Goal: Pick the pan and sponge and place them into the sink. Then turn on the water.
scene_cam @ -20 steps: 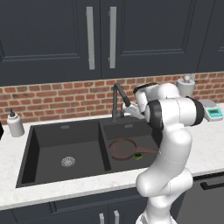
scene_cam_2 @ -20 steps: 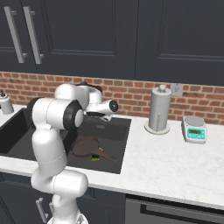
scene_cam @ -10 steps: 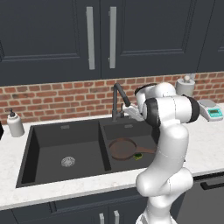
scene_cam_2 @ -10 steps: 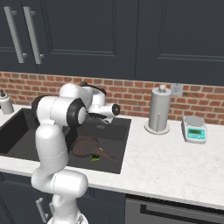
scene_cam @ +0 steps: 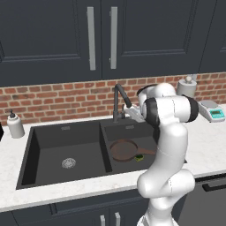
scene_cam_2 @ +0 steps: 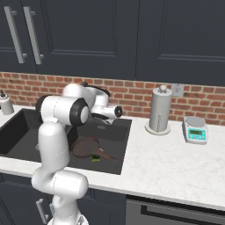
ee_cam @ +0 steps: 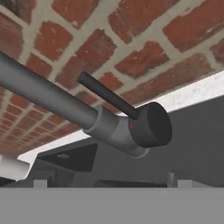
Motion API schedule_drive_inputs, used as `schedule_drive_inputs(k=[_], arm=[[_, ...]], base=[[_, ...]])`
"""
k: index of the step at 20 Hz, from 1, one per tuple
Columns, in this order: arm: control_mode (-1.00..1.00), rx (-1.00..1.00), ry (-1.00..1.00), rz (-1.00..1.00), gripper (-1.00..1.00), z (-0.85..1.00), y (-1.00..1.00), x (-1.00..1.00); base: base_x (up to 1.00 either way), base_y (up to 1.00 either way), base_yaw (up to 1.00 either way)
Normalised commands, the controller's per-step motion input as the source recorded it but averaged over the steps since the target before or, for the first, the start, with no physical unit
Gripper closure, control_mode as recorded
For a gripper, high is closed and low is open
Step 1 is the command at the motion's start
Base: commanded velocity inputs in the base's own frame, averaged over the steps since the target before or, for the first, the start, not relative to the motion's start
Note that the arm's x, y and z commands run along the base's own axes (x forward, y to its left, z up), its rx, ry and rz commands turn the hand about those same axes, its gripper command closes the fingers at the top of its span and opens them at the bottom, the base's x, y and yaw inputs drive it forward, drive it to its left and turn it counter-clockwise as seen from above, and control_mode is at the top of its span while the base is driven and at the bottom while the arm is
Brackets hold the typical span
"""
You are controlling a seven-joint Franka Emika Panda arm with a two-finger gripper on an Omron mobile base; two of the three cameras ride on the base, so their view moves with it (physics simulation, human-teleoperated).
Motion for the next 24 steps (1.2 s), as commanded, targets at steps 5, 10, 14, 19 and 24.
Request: schedule_drive_inputs(k=[5,10,14,19,24], arm=[[-1.0,0.04,0.0,0.0,-1.0,-0.03,0.0,0.16],[-1.0,0.01,0.0,0.0,-1.0,-0.04,0.0,0.16],[-1.0,0.0,0.0,0.0,-1.0,-0.12,0.0,0.19],[-1.0,0.0,0.0,0.0,-1.0,-0.14,0.03,0.14],[-1.0,0.0,0.0,0.0,-1.0,-0.06,0.07,0.17]], base=[[0.0,0.0,0.0],[0.0,0.0,0.0],[0.0,0.0,0.0],[0.0,0.0,0.0],[0.0,0.0,0.0]])
